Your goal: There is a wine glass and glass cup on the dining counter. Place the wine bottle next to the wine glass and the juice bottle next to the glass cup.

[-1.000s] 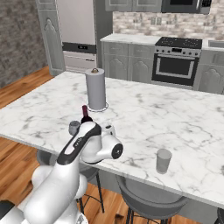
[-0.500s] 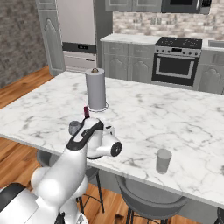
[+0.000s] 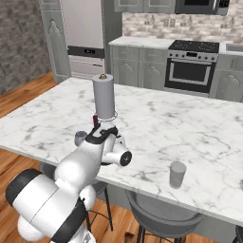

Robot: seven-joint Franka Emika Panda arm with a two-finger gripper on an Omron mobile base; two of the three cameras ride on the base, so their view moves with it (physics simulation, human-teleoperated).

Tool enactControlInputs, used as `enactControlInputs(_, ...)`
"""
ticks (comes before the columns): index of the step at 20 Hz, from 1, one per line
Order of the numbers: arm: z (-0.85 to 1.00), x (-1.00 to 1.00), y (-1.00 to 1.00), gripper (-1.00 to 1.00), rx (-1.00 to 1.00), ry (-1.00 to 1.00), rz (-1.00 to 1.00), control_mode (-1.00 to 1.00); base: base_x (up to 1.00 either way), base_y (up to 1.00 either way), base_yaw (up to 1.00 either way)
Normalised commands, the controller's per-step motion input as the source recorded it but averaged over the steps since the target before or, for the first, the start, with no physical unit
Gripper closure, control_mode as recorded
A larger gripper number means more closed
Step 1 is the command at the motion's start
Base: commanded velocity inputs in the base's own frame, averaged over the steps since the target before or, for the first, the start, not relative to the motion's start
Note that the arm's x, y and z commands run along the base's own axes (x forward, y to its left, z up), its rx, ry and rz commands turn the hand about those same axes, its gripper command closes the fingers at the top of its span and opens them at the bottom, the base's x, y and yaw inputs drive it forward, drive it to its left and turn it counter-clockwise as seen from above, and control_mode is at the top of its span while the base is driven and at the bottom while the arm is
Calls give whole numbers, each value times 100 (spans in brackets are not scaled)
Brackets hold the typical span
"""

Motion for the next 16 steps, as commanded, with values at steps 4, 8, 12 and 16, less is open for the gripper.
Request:
enactControlInputs(4,-22,13,-1,100,0,0,1,-100,0,0,0)
enactControlInputs(8,-24,9,0,100,0,0,2,-100,0,0,0)
enactControlInputs(12,-23,11,0,100,0,0,1,-100,0,0,0)
enactControlInputs(16,-21,11,-1,100,0,0,2,-100,0,0,0)
